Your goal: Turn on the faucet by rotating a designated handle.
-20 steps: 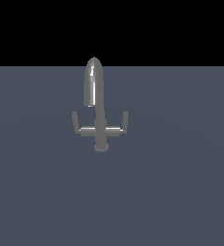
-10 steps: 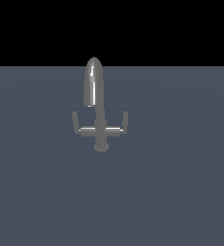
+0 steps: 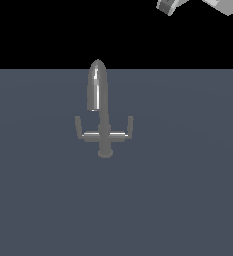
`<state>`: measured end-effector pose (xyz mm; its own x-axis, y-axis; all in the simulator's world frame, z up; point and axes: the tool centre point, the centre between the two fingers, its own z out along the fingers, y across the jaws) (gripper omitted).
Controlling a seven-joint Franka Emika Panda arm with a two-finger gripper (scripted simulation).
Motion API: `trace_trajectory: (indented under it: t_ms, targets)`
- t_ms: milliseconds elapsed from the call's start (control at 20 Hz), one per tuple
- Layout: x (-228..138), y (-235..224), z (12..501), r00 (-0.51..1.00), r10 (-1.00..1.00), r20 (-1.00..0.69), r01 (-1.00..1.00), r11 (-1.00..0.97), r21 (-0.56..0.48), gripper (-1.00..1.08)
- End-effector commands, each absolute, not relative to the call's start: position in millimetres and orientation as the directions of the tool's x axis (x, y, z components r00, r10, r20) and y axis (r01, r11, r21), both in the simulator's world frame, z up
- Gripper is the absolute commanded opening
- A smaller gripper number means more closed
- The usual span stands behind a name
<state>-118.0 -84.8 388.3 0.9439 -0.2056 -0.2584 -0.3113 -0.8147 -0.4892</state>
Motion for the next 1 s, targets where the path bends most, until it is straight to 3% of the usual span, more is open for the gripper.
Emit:
trace_trajectory:
  t_ms: [0,950]
  targets:
    - [-107.6,-88.6,375.0,0.935,-0.210,-0.287,-0.337,-0.782,-0.525,-1.00]
    - [-42.4,-95.3,266.2,0.846,-0.177,-0.503,-0.522,-0.469,-0.712,-1.00]
